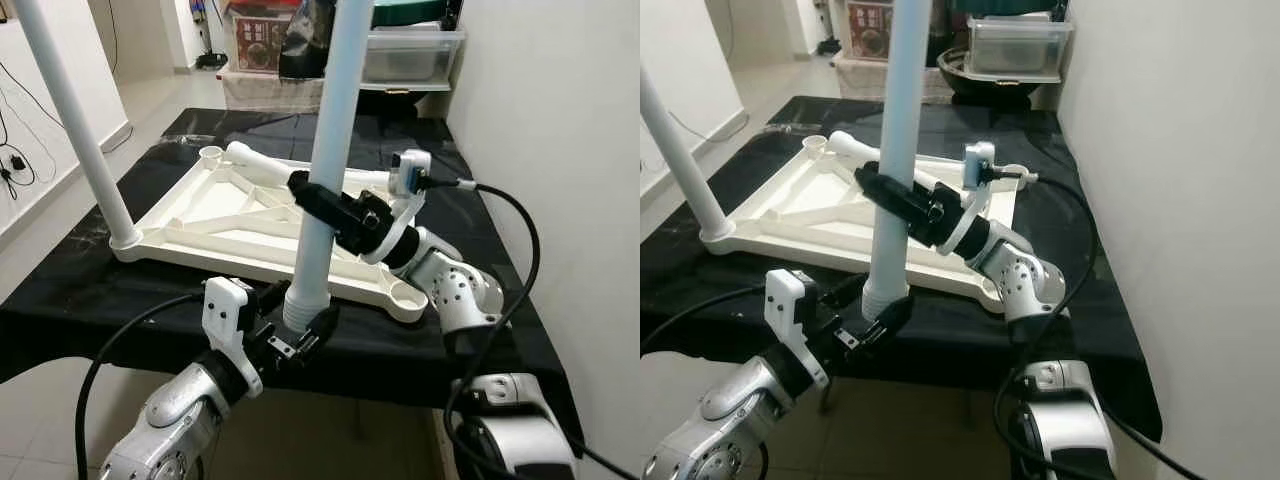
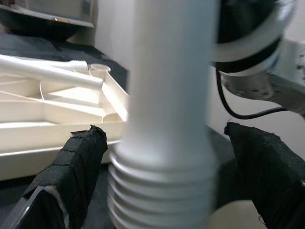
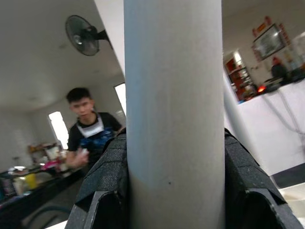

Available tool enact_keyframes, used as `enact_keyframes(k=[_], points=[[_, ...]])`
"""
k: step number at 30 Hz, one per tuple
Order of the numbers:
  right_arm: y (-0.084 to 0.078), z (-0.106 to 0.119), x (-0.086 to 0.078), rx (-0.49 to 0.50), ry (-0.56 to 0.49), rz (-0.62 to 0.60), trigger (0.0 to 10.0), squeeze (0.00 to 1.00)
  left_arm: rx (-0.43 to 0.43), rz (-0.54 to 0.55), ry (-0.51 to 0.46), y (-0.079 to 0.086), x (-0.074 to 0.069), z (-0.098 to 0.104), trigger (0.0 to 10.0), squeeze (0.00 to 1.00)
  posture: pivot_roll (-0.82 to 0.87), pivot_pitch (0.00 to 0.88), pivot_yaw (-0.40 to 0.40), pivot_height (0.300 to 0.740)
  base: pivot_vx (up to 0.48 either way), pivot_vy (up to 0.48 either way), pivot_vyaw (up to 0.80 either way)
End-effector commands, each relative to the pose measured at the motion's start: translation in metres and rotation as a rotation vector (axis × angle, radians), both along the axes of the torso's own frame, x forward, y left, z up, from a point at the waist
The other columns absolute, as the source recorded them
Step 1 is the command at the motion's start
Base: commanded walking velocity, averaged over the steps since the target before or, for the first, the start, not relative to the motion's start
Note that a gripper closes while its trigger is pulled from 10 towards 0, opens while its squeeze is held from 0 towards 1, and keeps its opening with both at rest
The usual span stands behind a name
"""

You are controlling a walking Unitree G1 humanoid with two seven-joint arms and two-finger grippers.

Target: Building children table

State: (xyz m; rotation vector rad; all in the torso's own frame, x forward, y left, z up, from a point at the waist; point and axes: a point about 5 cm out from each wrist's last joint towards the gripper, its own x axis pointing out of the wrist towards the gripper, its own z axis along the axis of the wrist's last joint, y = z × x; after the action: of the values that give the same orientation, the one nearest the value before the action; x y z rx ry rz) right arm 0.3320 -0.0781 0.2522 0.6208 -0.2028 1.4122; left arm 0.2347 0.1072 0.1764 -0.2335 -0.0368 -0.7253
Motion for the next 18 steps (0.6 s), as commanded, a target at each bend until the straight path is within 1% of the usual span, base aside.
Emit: enact_keyframes(k=[1, 3, 5, 8, 10, 11, 12, 18], points=[[0.003, 0.007, -0.003, 0.008, -0.020, 0.022, 0.0, 0.00, 0.004, -0.011, 0.026, 0.001, 0.000, -0.004, 10.0, 0.00, 0.11, 0.023, -0.027, 0.740, 0.000, 0.000, 0.00], [0.008, 0.005, -0.015, 0.002, -0.005, 0.062, 0.0, 0.00, 0.015, -0.013, 0.057, 0.006, 0.002, -0.010, 10.0, 0.00, 0.11, 0.022, -0.028, 0.740, 0.000, 0.000, 0.00], [0.008, 0.005, -0.015, 0.002, -0.005, 0.062, 0.0, 0.00, 0.015, -0.013, 0.057, 0.006, 0.002, -0.010, 10.0, 0.00, 0.11, 0.022, -0.028, 0.740, 0.000, 0.000, 0.00], [0.010, 0.005, -0.021, -0.004, -0.003, 0.078, 0.0, 0.00, 0.010, -0.026, 0.083, 0.007, 0.002, -0.012, 10.0, 0.00, 0.11, 0.022, -0.027, 0.740, 0.000, 0.000, 0.00], [0.010, 0.005, -0.021, -0.004, -0.003, 0.078, 0.0, 0.00, 0.010, -0.026, 0.083, 0.007, 0.002, -0.012, 10.0, 0.00, 0.11, 0.022, -0.027, 0.740, 0.000, 0.000, 0.00], [0.011, 0.005, -0.023, -0.004, -0.003, 0.081, 0.0, 0.00, 0.009, -0.031, 0.088, 0.007, 0.001, -0.013, 1.3, 0.00, 0.11, 0.022, -0.025, 0.740, 0.000, 0.000, 0.00], [0.011, 0.006, -0.025, -0.003, -0.005, 0.085, 0.0, 0.00, 0.005, -0.034, 0.090, 0.007, 0.001, -0.014, 0.0, 0.00, 0.11, 0.024, -0.025, 0.740, 0.000, 0.000, 0.00], [0.014, 0.008, -0.032, -0.002, -0.001, 0.094, 0.0, 0.00, -0.009, -0.038, 0.084, 0.008, 0.000, -0.013, 0.0, 0.00, 0.11, 0.022, -0.024, 0.740, 0.000, 0.000, 0.00]])
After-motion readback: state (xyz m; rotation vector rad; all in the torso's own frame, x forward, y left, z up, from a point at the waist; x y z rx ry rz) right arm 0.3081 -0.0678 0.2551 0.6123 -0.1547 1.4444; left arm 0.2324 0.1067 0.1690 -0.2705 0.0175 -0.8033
